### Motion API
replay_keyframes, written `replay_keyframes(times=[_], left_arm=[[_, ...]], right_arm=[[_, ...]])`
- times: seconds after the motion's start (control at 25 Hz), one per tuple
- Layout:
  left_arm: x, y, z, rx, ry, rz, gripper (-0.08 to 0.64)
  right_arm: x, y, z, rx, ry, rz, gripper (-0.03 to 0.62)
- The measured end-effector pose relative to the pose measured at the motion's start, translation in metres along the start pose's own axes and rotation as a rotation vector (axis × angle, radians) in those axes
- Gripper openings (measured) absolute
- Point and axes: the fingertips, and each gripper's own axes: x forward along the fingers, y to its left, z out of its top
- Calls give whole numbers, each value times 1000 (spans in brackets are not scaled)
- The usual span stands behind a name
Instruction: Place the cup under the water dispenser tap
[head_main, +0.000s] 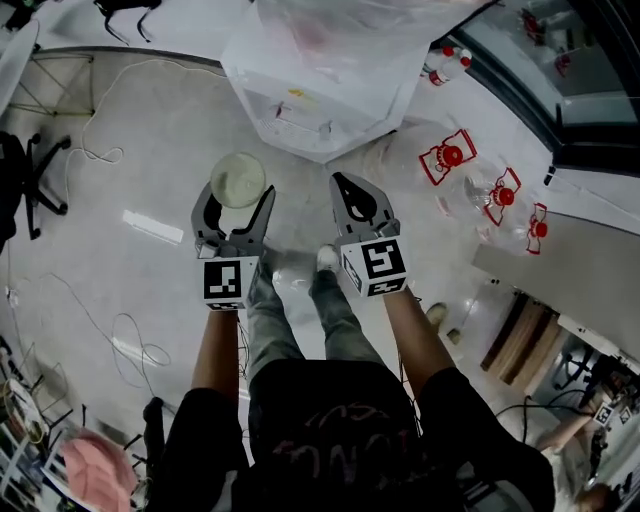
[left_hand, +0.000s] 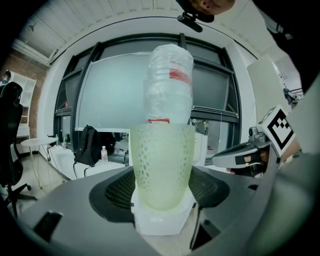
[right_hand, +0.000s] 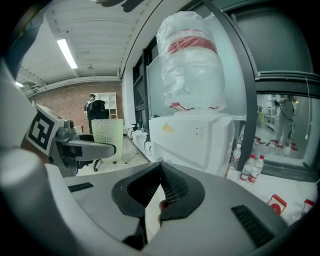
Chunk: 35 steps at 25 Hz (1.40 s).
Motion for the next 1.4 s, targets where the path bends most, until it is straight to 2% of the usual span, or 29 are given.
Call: replay_keyframes(times=[0.16, 0.28, 0.68, 0.92, 1.4], left_arm=[[16, 5, -34, 10, 19, -17, 341], [30, 9, -54, -4, 16, -25, 341], [77, 19, -108, 31, 5, -67, 341], [103, 24, -140, 34, -29, -70, 341], [151, 32, -204, 56, -45, -89, 341]], right_arm=[[17, -7, -25, 44, 2, -36, 14], [30, -8, -40, 37, -12, -54, 14], [67, -30, -107, 81, 9, -109, 14], [90, -35, -135, 58, -10, -94, 14], [138, -48, -188, 60, -24, -95, 14]])
